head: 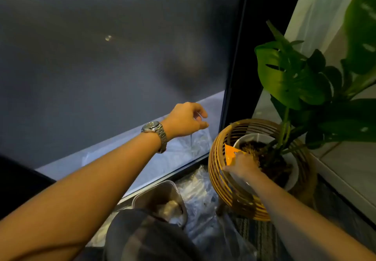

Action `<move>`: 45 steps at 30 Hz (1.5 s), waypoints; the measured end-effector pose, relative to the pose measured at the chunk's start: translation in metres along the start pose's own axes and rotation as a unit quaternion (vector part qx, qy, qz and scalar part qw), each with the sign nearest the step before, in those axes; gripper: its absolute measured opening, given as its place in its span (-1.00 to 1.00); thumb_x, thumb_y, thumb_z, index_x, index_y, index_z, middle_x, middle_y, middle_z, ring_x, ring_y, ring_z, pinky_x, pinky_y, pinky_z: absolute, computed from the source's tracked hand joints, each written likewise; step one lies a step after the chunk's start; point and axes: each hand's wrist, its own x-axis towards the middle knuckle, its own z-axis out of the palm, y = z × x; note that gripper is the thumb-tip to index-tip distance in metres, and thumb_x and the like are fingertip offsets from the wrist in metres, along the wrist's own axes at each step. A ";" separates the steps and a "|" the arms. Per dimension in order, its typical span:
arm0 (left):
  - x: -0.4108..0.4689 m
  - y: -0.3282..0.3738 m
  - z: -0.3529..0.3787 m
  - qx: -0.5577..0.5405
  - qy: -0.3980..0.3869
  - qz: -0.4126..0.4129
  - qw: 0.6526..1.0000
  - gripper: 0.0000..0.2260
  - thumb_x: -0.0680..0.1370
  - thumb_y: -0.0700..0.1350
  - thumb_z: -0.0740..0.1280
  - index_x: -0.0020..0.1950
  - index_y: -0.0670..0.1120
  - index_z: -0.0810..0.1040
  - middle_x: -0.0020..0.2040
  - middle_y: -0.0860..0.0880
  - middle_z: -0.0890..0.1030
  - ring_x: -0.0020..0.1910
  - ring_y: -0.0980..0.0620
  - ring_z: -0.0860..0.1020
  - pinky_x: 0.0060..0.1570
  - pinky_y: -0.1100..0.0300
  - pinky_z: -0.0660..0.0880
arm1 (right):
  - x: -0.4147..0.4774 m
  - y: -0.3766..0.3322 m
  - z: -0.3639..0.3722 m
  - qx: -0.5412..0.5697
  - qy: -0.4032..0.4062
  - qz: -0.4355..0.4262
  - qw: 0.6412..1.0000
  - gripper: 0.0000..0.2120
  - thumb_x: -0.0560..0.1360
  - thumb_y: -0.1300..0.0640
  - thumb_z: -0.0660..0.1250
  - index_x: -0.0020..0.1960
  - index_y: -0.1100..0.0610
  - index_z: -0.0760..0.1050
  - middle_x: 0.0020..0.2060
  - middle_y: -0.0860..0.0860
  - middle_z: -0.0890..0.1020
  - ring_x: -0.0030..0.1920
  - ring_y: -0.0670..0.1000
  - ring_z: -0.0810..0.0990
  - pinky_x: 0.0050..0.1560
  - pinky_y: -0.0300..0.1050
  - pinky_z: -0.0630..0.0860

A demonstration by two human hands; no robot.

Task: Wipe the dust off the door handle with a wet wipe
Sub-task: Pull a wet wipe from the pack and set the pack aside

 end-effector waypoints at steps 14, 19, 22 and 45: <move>0.001 -0.015 0.016 0.013 -0.019 -0.020 1.000 -0.78 0.47 -0.10 0.35 0.09 -0.13 0.56 -0.01 -0.13 0.61 -0.17 0.06 0.48 -0.14 0.28 0.39 | 0.008 -0.008 0.023 -0.009 0.024 0.001 1.000 -0.74 0.56 0.15 0.28 0.21 0.24 0.44 0.15 0.17 0.52 0.11 0.15 0.54 0.09 -0.03 0.50; 0.000 -0.019 0.017 0.003 -0.029 -0.025 0.999 -0.78 0.47 -0.10 0.35 0.09 -0.13 0.55 0.01 -0.13 0.61 -0.15 0.06 0.48 -0.13 0.27 0.39 | 0.008 -0.009 0.030 -0.019 0.027 0.022 0.999 -0.81 0.58 0.23 0.24 0.11 0.25 0.56 0.05 0.17 0.61 0.05 0.14 0.59 0.03 -0.09 0.52; -0.002 -0.022 0.019 0.001 -0.034 -0.029 0.999 -0.78 0.47 -0.10 0.35 0.09 -0.13 0.55 0.01 -0.13 0.61 -0.16 0.06 0.48 -0.14 0.27 0.38 | 0.009 -0.011 0.031 0.007 0.028 0.035 0.999 -0.83 0.54 0.19 0.32 0.06 0.26 0.58 0.01 0.17 0.63 0.02 0.14 0.60 0.03 -0.07 0.53; 0.001 -0.037 0.026 -0.018 -0.041 -0.059 0.997 -0.77 0.49 -0.05 0.33 0.07 -0.15 0.53 0.01 -0.14 0.60 -0.13 0.04 0.47 -0.15 0.25 0.38 | 0.009 -0.029 0.004 0.192 0.287 -0.046 0.937 -0.80 0.45 0.23 0.40 -0.26 0.18 0.40 -0.20 0.09 0.49 -0.25 0.09 0.47 -0.33 -0.20 0.28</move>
